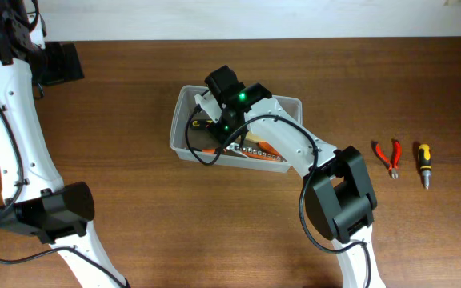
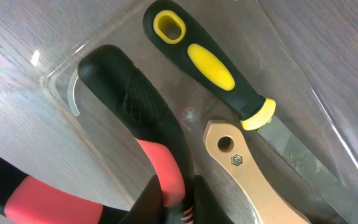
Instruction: Pack container
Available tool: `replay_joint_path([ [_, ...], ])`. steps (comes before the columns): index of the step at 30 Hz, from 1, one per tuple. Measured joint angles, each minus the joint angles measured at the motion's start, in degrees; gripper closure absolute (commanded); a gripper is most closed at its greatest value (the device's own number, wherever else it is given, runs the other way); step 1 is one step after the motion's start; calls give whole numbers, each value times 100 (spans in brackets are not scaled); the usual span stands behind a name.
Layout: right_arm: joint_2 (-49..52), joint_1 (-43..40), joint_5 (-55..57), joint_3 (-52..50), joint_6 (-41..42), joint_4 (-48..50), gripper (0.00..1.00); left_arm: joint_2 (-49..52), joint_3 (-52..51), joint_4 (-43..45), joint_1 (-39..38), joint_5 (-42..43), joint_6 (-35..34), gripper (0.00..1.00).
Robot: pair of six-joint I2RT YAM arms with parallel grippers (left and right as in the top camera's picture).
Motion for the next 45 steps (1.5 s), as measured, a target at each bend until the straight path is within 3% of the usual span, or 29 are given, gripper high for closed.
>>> replay_joint_path([
  [2,0,0,-4,0,68,-17,51,0,0,2,0,0,0,1],
  [3,0,0,-2,0,59,-31,46,0,0,2,0,0,0,1],
  [8,0,2,-2,0,13,-138,47,0,0,2,0,0,0,1],
  [11,0,2,9,0,-9,-190,54,0,0,2,0,0,0,1],
  [16,-4,-13,428,140,-7,-601,54,0,0,2,0,0,0,1],
  [24,-490,-354,1237,1486,-7,-1506,52,0,0,2,0,0,0,1],
  [31,-1307,-1469,1375,2363,245,-2264,48,0,0,2,0,0,-2,1],
  [36,-1390,-2409,1322,2358,514,-2927,57,0,0,2,0,0,-2,1],
  [41,-1331,-3340,1193,2275,1027,-3180,57,0,0,0,0,0,-2,1],
  [44,-1303,-3943,955,2090,1241,-3285,38,0,0,0,0,0,-2,1],
  [45,-1292,-4105,903,1989,1296,-3303,36,0,0,2,0,0,-2,1],
])
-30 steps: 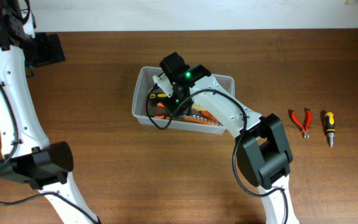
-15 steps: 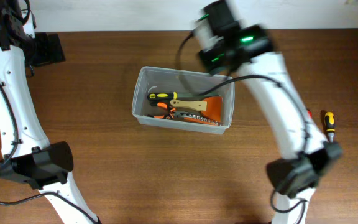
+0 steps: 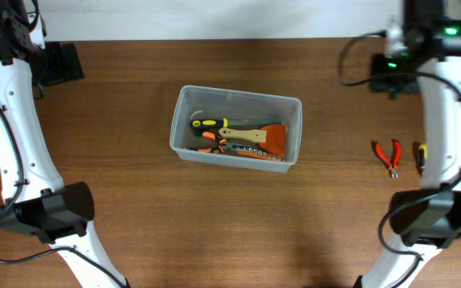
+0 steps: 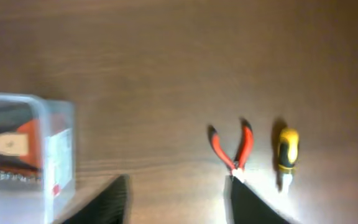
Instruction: Pack container
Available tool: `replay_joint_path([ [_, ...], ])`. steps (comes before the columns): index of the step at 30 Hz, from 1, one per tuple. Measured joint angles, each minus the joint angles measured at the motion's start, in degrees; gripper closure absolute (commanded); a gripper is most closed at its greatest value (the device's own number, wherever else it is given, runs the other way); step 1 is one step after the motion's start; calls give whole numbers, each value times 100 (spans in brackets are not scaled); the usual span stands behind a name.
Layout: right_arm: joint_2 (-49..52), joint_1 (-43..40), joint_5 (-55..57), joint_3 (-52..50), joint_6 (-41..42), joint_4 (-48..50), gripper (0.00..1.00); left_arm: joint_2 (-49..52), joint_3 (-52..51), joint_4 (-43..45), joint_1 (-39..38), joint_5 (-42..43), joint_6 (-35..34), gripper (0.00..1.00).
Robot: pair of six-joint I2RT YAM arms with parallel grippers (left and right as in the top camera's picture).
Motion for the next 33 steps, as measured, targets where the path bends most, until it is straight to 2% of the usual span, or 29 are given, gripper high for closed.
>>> replay_joint_path([
  [7,131,-909,-354,-1591,-7,203,37,0,0,0,0,0,0,1],
  [15,221,-1215,-577,-3042,-428,929,37,0,0,-2,0,0,0,1],
  [18,221,-1191,-717,-3357,-728,1202,37,0,0,-2,0,0,-2,1],
  [24,221,-1156,-820,-3722,-1187,1766,45,0,0,0,0,0,-15,1],
  [33,221,-1156,-824,-3967,-1578,2490,46,0,0,-2,0,0,-15,1],
])
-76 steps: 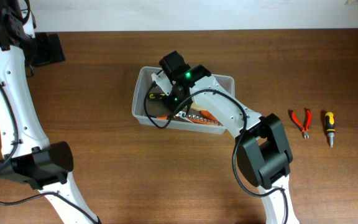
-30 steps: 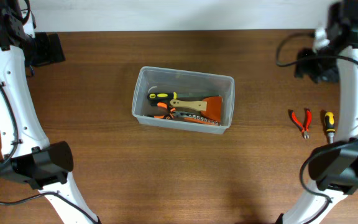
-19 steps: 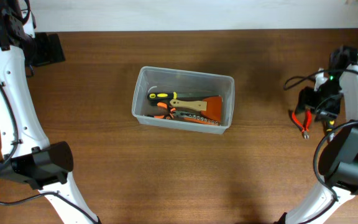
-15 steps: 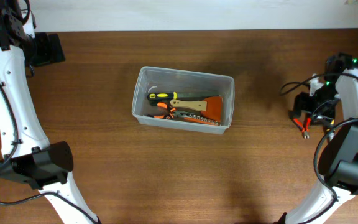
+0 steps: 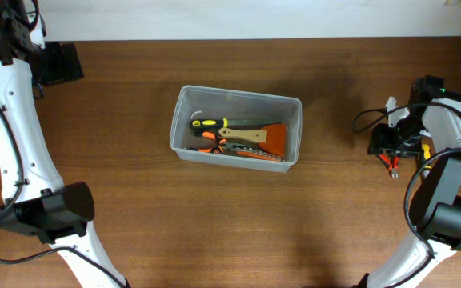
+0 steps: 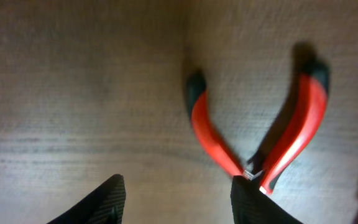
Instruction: Pack container
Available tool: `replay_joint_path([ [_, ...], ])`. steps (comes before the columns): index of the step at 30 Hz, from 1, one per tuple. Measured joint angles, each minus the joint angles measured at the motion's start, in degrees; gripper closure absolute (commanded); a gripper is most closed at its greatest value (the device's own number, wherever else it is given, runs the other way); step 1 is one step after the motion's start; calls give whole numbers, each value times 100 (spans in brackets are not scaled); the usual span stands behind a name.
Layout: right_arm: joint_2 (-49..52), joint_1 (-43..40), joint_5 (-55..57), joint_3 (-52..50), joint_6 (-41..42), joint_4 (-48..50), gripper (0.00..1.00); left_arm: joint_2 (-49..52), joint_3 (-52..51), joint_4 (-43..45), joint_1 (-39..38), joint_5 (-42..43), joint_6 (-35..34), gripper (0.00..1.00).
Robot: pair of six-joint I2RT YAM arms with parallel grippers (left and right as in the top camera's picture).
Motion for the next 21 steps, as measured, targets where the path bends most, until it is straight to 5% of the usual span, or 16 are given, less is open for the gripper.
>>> replay_joint_path([
  [21,142,0,-109,0,-883,284,41,0,0,2,0,0,-2,1],
])
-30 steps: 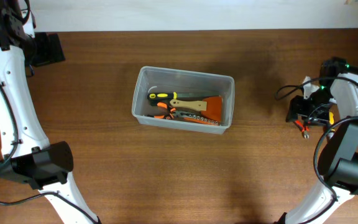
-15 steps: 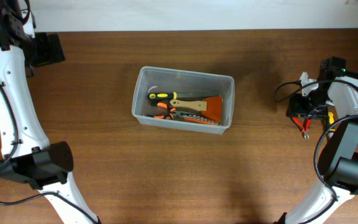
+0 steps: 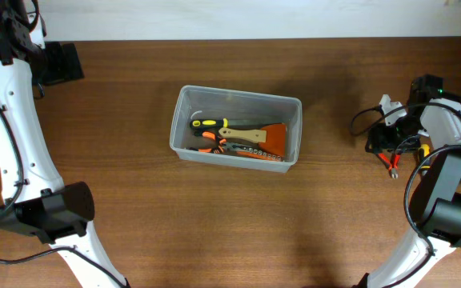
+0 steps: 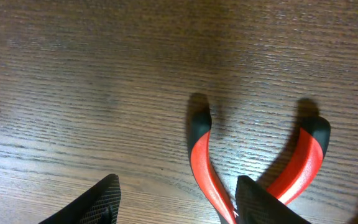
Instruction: Pack container
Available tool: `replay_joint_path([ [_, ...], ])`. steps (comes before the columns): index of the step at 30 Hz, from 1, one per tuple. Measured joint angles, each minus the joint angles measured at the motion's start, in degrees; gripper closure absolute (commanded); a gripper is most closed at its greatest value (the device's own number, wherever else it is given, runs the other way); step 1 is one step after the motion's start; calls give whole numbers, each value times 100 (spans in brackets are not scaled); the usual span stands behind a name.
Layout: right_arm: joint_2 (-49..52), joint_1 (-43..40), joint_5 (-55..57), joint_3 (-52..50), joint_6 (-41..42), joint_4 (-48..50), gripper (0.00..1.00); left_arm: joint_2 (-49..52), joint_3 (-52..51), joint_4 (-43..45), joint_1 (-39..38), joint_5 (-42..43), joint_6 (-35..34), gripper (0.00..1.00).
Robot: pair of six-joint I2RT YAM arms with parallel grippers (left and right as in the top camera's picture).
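The clear plastic container (image 3: 294, 132) stands mid-table with a yellow-and-black handled tool (image 3: 205, 124), a wooden-handled scraper (image 3: 254, 134) and other tools inside. Red-handled pliers (image 4: 202, 163) lie on the table at the right, handles spread. My right gripper (image 4: 176, 205) is open low over them. One handle lies between the fingers, close to the right fingertip (image 4: 260, 200), which covers the pivot. In the overhead view the right gripper (image 3: 385, 142) hides most of the pliers (image 3: 391, 163). The left arm (image 3: 6, 120) stands far left, its fingers not discernible.
A yellow-and-black screwdriver (image 3: 425, 149) lies just right of the pliers, partly under the right arm's wrist. A cable loops beside the right gripper. Brown wooden table (image 3: 134, 224) runs to a white wall at the back.
The right gripper has shifted slightly over the red pliers, whose handles now sit lower and sharper in the wrist view. It is still open. The container and left arm are unchanged.
The right gripper was down inside the container beside a red-and-black handle and the yellow-handled tool. Then it was high at the table's back right, open, with the tools left in the container. Then it was low over the red pliers, where it stays.
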Motion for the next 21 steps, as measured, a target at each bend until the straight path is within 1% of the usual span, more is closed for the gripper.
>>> replay_joint_path([
  [4,90,0,0,0,-83,-4,42,0,0,-2,0,0,2,1],
  [7,232,0,0,0,-111,-63,51,0,0,0,0,0,0,1],
  [8,278,0,2,0,-138,-79,53,0,0,-2,0,0,2,1],
  [12,350,0,4,0,-181,-103,53,0,0,-2,0,0,0,1],
  [14,350,0,35,0,-212,-146,56,0,0,-2,0,0,0,1],
  [21,350,0,369,0,-258,-284,56,0,0,0,0,0,0,1],
])
